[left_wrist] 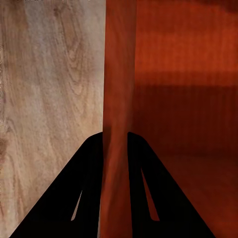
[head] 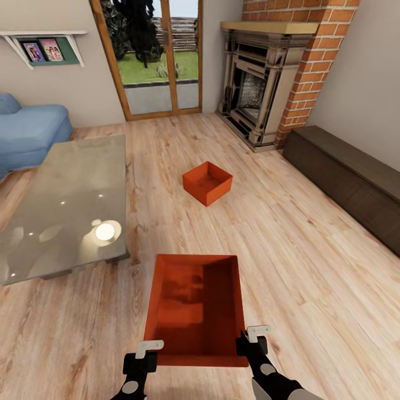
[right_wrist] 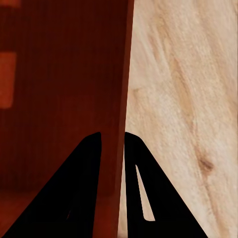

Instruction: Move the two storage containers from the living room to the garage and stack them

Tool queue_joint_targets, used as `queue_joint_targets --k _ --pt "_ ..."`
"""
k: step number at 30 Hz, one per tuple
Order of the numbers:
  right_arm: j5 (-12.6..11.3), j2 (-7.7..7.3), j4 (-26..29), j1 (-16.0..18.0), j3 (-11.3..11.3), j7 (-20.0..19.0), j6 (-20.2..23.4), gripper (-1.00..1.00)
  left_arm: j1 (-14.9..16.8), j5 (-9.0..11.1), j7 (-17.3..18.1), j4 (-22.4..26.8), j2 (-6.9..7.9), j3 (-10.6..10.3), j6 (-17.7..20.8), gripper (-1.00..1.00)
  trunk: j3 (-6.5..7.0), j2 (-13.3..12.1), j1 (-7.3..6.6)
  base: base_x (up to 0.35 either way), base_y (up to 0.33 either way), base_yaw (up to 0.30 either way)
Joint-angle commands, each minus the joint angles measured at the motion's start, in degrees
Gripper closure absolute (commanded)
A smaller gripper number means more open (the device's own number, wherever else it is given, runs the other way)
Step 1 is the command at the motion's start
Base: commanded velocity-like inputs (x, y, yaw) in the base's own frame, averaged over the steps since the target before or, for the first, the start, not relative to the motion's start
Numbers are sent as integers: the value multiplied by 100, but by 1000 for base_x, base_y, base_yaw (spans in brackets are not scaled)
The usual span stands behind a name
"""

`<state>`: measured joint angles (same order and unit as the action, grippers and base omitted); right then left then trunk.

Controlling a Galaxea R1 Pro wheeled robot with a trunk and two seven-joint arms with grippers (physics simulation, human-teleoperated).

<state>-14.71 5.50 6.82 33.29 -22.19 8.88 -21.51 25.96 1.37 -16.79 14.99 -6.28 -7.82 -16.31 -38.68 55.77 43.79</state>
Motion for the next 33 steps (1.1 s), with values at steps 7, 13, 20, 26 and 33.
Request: queue_joint_targets --k 7,13,20,26,33 --pt "-138 -19 -102 2 189 188 -49 100 6 -109 -62 137 0 83 -109 100 61 3 0 0 0 91" --pt "-138 -21 -102 2 189 185 -47 100 6 -107 -62 142 1 87 -109 100 117 3 0 0 0 90" --pt "-138 -20 -101 2 185 185 -48 100 6 11 -56 137 4 88 -109 100 182 3 0 0 0 88" --pt "-137 -16 -101 2 182 188 -53 100 6 44 -58 134 4 85 -109 100 238 3 0 0 0 75" --pt "-137 -15 -101 2 181 188 -55 100 6 47 -59 129 4 87 -108 100 303 3 0 0 0 31"
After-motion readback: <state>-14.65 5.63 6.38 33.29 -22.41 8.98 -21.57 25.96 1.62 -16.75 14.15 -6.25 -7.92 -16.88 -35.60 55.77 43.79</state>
